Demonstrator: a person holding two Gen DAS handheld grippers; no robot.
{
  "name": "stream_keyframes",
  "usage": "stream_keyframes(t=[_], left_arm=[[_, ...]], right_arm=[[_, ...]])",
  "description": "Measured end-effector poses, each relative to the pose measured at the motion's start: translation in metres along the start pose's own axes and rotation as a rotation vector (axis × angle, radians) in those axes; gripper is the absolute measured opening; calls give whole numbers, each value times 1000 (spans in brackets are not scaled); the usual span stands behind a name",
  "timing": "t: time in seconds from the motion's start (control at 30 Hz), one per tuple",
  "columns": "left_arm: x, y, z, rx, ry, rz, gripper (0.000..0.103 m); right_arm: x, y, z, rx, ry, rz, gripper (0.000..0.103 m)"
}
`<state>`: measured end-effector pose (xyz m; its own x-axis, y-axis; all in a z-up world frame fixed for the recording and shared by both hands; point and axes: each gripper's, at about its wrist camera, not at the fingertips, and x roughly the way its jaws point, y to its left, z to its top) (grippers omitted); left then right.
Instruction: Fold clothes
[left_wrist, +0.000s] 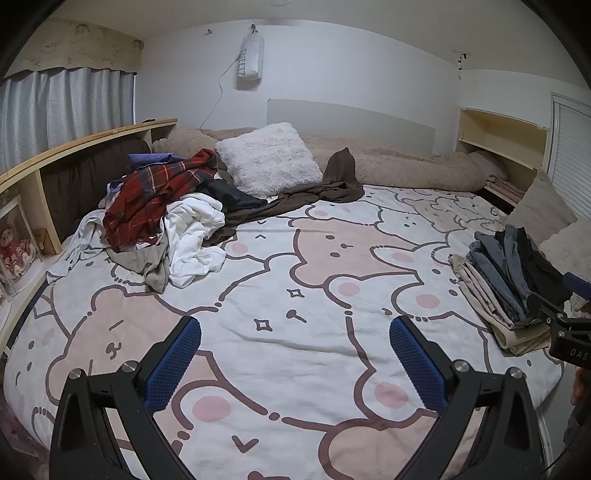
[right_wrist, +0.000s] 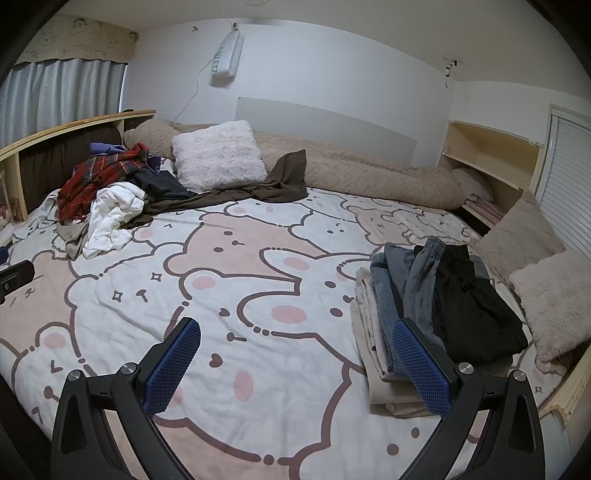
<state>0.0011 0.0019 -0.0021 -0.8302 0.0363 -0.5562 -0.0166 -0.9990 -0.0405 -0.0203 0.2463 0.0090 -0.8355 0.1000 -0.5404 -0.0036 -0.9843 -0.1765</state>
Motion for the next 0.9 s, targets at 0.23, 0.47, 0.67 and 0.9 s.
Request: stream_keyframes(t=[0.23, 0.47, 0.67, 0.9], left_arm=[[-1, 3, -2, -4, -1, -3, 103], [1, 5, -1, -5, 3, -6, 103], [2, 7, -1, -6, 7, -9, 103], [2, 5, 1, -9, 8, -6, 103]], right_arm=[[2, -2, 1, 0, 7, 0, 103], [4, -1, 1, -3, 12, -1, 103], [4, -2, 0, -5, 13, -4, 103], [4, -3, 0, -7, 14, -6, 103]])
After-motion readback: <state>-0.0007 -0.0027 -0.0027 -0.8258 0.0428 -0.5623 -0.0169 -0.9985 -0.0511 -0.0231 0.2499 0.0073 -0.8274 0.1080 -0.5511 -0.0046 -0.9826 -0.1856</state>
